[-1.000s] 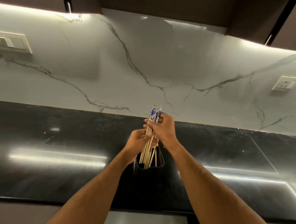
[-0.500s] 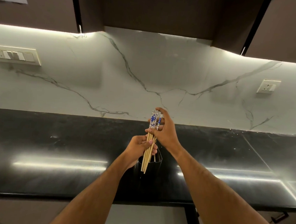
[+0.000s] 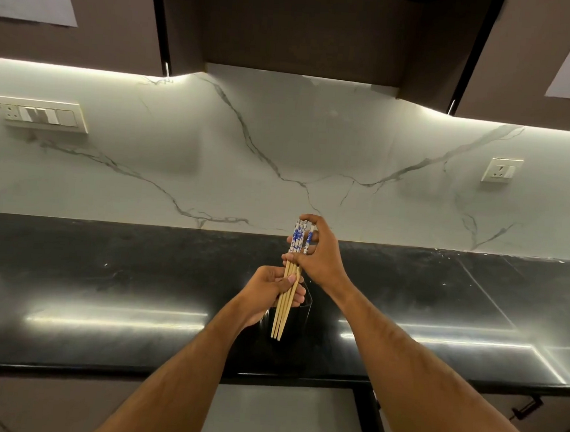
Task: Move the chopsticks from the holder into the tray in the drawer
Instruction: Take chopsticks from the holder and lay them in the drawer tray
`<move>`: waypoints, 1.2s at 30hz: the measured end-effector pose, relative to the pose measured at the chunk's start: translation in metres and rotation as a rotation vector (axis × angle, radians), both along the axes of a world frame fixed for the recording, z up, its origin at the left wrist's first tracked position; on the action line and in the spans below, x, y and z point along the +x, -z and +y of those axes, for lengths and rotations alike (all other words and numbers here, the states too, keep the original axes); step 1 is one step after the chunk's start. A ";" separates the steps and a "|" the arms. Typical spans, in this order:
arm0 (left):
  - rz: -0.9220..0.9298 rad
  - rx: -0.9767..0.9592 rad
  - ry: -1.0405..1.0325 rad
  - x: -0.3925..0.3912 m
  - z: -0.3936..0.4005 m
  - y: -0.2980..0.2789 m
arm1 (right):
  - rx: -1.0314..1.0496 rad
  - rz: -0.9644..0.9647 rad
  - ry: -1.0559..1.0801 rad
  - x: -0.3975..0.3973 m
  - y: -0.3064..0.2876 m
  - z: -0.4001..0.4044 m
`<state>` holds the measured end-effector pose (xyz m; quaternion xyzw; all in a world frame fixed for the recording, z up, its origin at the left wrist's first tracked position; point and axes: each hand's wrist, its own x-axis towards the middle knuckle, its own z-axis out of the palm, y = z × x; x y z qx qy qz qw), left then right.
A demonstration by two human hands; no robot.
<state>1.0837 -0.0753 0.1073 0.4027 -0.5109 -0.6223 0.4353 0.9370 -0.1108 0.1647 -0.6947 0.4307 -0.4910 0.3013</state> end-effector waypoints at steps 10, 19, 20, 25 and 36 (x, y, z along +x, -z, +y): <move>-0.008 -0.026 0.021 0.004 0.015 -0.001 | 0.014 0.002 0.024 0.003 0.002 0.020; -0.045 -0.027 0.044 0.008 0.026 0.000 | 0.060 0.024 0.003 0.001 -0.003 0.035; -0.052 -0.029 0.048 0.008 0.027 0.000 | 0.068 0.025 0.001 0.001 -0.004 0.036; -0.068 -0.021 0.065 0.009 0.034 0.000 | 0.096 0.019 -0.024 0.002 -0.005 0.044; -0.092 0.043 0.182 0.011 0.050 -0.003 | 0.204 -0.147 0.022 0.004 0.001 0.057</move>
